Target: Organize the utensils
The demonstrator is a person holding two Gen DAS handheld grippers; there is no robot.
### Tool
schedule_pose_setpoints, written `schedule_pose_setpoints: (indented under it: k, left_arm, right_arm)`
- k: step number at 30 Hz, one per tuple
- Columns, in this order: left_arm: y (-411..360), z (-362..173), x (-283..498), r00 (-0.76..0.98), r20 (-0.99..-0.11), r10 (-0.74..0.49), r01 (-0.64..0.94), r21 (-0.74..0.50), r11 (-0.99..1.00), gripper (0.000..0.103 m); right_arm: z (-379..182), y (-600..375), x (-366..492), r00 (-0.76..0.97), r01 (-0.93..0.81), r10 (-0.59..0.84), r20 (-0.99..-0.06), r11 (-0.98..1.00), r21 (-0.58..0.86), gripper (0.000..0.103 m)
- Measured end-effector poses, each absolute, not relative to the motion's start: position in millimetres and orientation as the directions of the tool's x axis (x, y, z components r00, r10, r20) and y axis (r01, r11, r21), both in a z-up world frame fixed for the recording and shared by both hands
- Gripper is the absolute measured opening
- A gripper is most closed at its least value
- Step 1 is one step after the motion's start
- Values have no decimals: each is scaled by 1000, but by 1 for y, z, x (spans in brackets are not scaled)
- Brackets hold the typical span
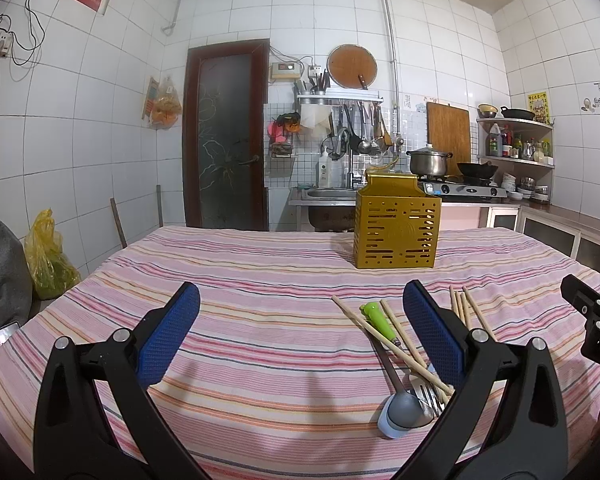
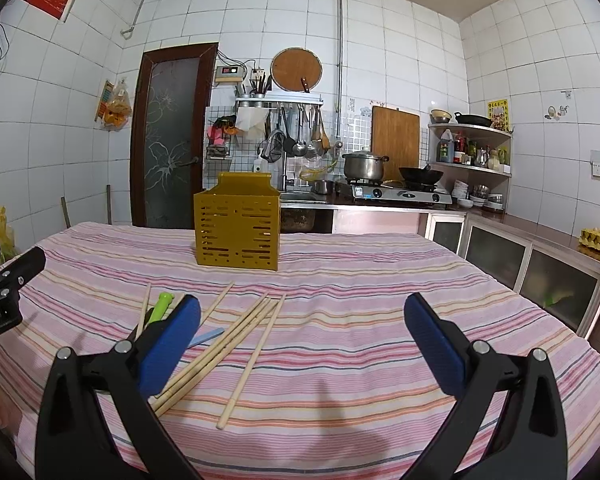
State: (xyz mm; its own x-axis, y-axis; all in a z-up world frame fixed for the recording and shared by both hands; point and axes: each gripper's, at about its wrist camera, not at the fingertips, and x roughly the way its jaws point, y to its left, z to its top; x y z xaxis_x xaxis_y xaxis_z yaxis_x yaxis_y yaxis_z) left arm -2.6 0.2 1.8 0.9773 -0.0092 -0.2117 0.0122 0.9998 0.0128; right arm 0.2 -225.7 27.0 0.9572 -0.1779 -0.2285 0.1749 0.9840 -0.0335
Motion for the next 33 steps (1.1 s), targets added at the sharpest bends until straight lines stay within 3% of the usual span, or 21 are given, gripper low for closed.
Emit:
schedule_pose_setpoints:
  k: [33]
  left_arm:
    - [1, 1, -1, 976, -216, -10, 14, 15, 1000, 98]
  right_arm:
    - [30, -227, -1, 958, 176, -177, -228, 984, -25, 99]
